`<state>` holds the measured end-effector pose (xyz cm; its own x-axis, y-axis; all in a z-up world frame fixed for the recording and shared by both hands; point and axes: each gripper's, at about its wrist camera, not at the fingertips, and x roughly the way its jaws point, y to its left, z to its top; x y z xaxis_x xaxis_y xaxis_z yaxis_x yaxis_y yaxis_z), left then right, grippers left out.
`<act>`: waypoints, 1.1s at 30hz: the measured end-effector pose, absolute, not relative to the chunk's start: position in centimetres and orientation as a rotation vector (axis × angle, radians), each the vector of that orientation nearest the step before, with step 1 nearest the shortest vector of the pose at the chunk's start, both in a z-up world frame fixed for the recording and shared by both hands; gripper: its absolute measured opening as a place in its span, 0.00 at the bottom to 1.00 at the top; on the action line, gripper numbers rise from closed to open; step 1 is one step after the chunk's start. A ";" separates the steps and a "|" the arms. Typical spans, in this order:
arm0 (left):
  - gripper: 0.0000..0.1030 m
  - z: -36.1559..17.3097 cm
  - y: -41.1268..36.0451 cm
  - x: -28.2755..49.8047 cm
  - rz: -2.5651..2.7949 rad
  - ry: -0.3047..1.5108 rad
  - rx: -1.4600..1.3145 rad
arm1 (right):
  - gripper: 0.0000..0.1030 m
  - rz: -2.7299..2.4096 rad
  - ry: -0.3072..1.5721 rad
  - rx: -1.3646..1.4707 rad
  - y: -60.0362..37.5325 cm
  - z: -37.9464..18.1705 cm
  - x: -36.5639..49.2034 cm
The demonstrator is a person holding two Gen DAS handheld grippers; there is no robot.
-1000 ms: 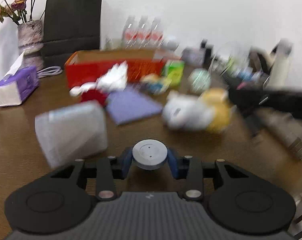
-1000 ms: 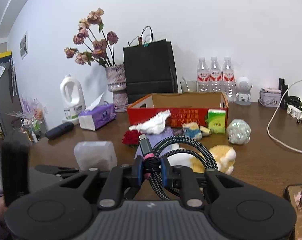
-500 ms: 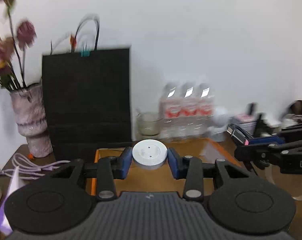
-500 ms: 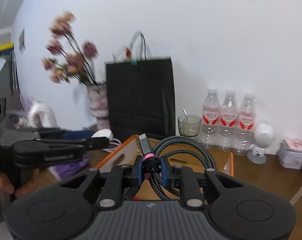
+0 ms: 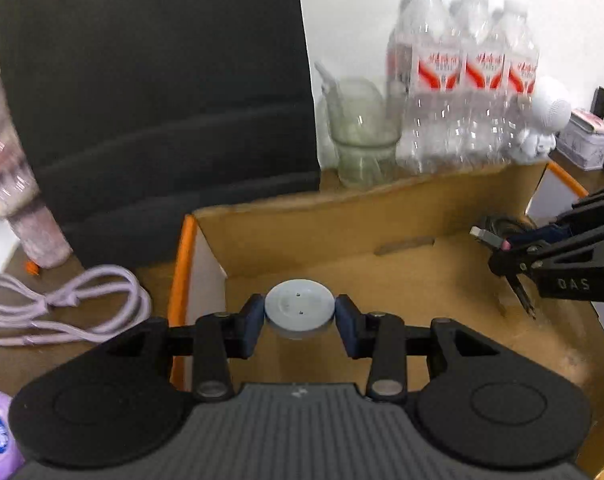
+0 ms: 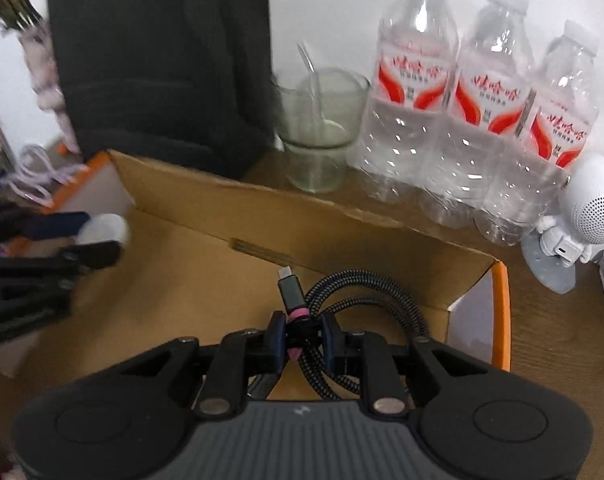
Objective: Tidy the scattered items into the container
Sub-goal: 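Carry the white lid and black cable into the box and open both tools, then grasp the plush sheep with the right tool while the left tool grasps the bead container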
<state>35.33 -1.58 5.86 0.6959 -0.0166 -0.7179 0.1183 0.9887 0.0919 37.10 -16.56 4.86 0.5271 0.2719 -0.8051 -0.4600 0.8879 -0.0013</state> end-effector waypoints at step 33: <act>0.75 14.7 -1.3 10.1 -0.069 0.292 0.035 | 0.90 0.320 0.518 -0.043 -23.0 13.2 14.7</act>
